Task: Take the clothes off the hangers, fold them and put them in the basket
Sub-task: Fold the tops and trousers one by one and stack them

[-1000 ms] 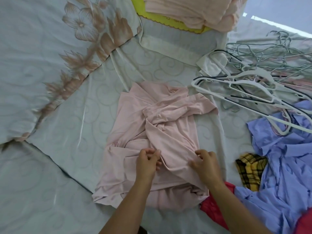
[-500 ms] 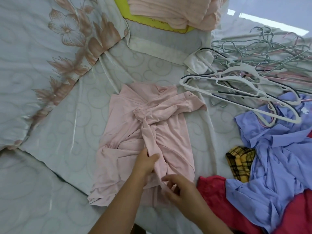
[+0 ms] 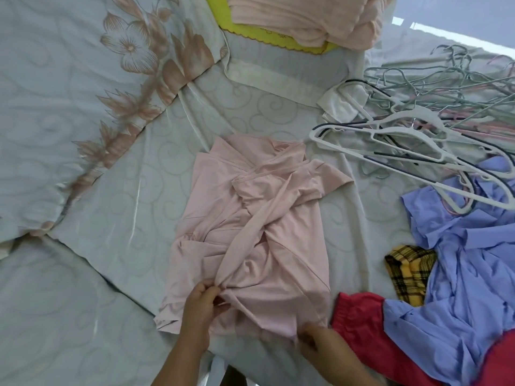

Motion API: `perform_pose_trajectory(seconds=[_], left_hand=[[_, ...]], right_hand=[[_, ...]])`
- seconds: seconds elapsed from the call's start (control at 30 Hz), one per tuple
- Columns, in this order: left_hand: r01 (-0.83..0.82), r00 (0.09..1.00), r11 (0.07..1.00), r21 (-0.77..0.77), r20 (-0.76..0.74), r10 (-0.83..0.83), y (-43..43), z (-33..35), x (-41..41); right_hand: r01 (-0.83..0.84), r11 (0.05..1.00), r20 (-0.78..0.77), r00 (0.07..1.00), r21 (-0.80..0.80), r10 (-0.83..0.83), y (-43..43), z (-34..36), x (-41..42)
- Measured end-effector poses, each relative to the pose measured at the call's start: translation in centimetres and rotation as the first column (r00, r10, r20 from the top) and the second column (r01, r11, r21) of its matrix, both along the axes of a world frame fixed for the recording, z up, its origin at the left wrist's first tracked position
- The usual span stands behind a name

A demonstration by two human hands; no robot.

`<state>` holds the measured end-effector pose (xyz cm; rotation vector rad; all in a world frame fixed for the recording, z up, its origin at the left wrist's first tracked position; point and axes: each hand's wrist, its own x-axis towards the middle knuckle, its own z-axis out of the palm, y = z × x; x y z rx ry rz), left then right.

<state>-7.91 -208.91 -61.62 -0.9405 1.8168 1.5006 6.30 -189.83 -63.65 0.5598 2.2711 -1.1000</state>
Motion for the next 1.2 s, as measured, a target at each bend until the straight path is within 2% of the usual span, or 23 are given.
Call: perform_pose_trajectory(seconds=[0.07, 0.13, 0.17, 0.23, 0.27, 0.37, 0.4, 0.43, 0.5, 0.53, 0.57, 0.6, 0.63, 0.7, 0.77, 0.8, 0.83, 0.9, 0.97, 1.03, 1.07, 1.13, 1.2], left_hand=[[0.229, 0.963, 0.944, -0.239, -0.083, -0.255, 0.3, 0.4, -0.9], [0.372, 0.812, 0.738, -0.563, -0.188, -0.552, 1.5, 1.4, -2.4], [0.375, 0.726, 0.666, -0.644, -0.243, -0.644, 2.5, 1.8, -3.4], [0.414, 0.573, 0.592, -0.691, -0.307, -0.760, 5.4, 1.8, -5.4], [0.456, 0.507, 0.530, -0.715, -0.281, -0.815, 7.0, 1.5, -6.4], [0.589, 0.409, 0.298, -0.752, -0.041, -0.912, 10.7, -0.1, -9.2], [0.624, 0.407, 0.274, -0.732, 0.005, -0.913, 11.3, -0.5, -10.0], [0.628, 0.444, 0.349, -0.695, -0.049, -0.895, 11.6, -0.9, -10.8], [0.523, 0.640, 0.697, -0.490, -0.315, -0.701, 11.1, -0.7, -12.0], [0.388, 0.736, 0.841, -0.376, -0.423, -0.529, 10.2, -0.1, -12.5], [0.191, 0.803, 0.937, -0.292, -0.503, -0.321, 8.5, 0.2, -13.0], [-0.015, 0.841, 0.973, -0.228, -0.530, -0.112, 6.3, 0.5, -13.3], [-0.168, 0.859, 0.965, -0.199, -0.509, 0.044, 3.5, 0.3, -13.3], [-0.225, 0.929, 0.934, -0.276, -0.349, 0.121, -2.1, -0.6, -12.8], [-0.034, 0.991, 0.870, -0.492, -0.130, -0.035, -5.4, -1.0, -11.9], [0.050, 0.982, 0.804, -0.592, -0.116, -0.146, -5.6, -1.0, -11.7], [0.092, 0.939, 0.769, -0.633, -0.202, -0.278, -5.0, -0.6, -11.7], [0.223, 0.744, 0.753, -0.620, -0.391, -0.542, -2.0, 0.2, -12.3], [0.467, 0.537, 0.676, -0.570, -0.424, -0.729, 2.4, 0.5, -13.7], [0.596, 0.360, 0.517, -0.615, -0.370, -0.856, 6.5, -0.8, -15.8], [0.604, 0.347, 0.463, -0.649, -0.309, -0.885, 8.3, -1.8, -16.9], [0.621, 0.407, 0.367, -0.692, -0.115, -0.906, 10.8, -3.0, -19.1], [0.626, 0.363, 0.250, -0.739, -0.008, -0.932, 12.1, -3.7, -20.5]], right_hand=[[0.182, 0.972, 0.008, 0.983, -0.150, -0.183, 0.9, 1.6, -1.8], [0.400, 0.903, -0.094, 0.904, -0.157, -0.417, 2.0, 1.7, -3.5], [0.443, 0.884, -0.156, 0.872, -0.147, -0.463, 2.4, 1.8, -4.5], [0.398, 0.914, -0.260, 0.876, -0.082, -0.405, 2.6, 1.9, -6.5], [0.327, 0.944, -0.309, 0.894, -0.046, -0.325, 2.5, 1.8, -7.3], [0.085, 0.996, -0.307, 0.949, 0.028, -0.072, 1.5, 1.1, -9.0], [0.037, 0.999, -0.262, 0.965, 0.026, -0.029, 1.0, 0.8, -9.1], [0.014, 1.000, -0.219, 0.976, 0.010, -0.011, 0.7, 0.5, -9.2], [0.009, 1.000, -0.184, 0.983, -0.025, -0.013, 0.4, -0.1, -8.9], [0.021, 0.999, -0.181, 0.983, -0.038, -0.027, 0.4, -0.1, -8.7], [0.041, 0.998, -0.178, 0.983, -0.053, -0.050, 0.4, -0.1, -8.5], [0.060, 0.996, -0.165, 0.984, -0.066, -0.070, 0.4, 0.0, -8.4], [0.078, 0.994, -0.168, 0.982, -0.077, -0.090, 0.4, 0.0, -8.3], [0.111, 0.991, -0.203, 0.971, -0.070, -0.123, 0.5, -0.2, -8.4], [0.136, 0.990, -0.199, 0.970, -0.046, -0.143, 0.8, 0.0, -9.0], [0.150, 0.988, -0.179, 0.972, -0.043, -0.155, 0.9, -0.2, -9.4], [0.172, 0.984, -0.161, 0.971, -0.044, -0.177, 1.1, -0.3, -9.9], [0.235, 0.971, -0.166, 0.957, -0.038, -0.238, 1.3, -0.5, -11.0], [0.294, 0.956, -0.207, 0.935, -0.007, -0.288, 1.6, -0.7, -12.0], [0.327, 0.944, -0.253, 0.917, 0.030, -0.310, 1.9, -0.8, -13.0], [0.334, 0.941, -0.303, 0.902, 0.045, -0.306, 2.0, -1.0, -13.5], [0.324, 0.940, -0.403, 0.878, 0.106, -0.257, 2.0, -1.3, -14.3], [0.293, 0.938, -0.453, 0.873, 0.185, -0.184, 1.7, -1.9, -14.6]])
